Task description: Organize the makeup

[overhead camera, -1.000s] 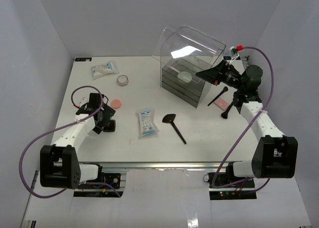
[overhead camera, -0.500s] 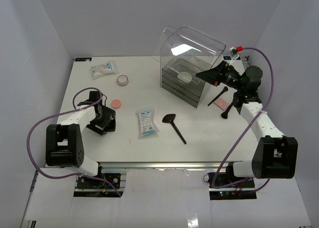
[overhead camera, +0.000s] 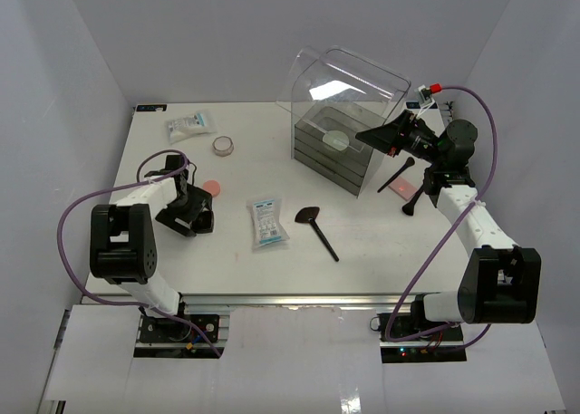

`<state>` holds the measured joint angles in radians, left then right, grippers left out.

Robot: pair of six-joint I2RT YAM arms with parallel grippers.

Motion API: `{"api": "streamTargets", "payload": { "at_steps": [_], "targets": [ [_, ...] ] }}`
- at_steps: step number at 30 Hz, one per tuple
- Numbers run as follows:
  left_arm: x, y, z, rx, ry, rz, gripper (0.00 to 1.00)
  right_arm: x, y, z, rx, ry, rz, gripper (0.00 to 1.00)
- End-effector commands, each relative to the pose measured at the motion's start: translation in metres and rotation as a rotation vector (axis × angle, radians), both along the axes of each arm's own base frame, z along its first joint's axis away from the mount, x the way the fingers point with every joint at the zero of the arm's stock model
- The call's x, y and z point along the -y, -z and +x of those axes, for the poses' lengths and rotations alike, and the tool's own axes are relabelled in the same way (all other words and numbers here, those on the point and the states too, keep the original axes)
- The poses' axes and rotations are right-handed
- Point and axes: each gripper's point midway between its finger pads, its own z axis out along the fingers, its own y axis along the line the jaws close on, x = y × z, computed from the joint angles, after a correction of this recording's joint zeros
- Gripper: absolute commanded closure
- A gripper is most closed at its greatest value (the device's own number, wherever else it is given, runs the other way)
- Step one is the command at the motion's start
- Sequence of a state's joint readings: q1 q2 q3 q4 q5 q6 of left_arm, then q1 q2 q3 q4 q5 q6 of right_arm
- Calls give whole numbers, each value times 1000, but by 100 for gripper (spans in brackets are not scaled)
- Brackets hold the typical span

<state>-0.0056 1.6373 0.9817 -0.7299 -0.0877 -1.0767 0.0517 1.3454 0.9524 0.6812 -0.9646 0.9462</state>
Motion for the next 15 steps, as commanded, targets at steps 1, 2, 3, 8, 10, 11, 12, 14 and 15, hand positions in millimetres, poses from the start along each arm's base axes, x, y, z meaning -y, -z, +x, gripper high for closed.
{"api": "streamTargets", "payload": {
  "at_steps": [1,2,3,8,10,11,12,14,15],
  "targets": [
    [-6,-7,-5,-3,-17,24,2,-3,-13,-10,77,-49,-1,92],
    [-6,-13,-3,19,-18,23,2,-3,-13,-10,78,-50,-1,92],
    [-5,-14,-3,18,-22,20,2,-3,-13,-10,79,-49,0,92],
    [-8,-26,5,51,-58,3,2,-4,-14,-10,79,-51,1,92],
    [-11,-21,5,24,-74,-13,2,-4,-15,-11,81,-53,1,92],
    [-10,-16,4,6,-70,-17,2,-3,-15,-12,81,-52,2,92],
    [-9,-12,3,-10,-65,-22,2,-3,-15,-12,83,-52,2,92],
    [-7,-2,-2,-44,-52,-29,2,-3,-17,-13,85,-53,2,92],
    [-7,1,-3,-53,-47,-30,2,-3,-17,-13,87,-53,2,92]
  ]
}}
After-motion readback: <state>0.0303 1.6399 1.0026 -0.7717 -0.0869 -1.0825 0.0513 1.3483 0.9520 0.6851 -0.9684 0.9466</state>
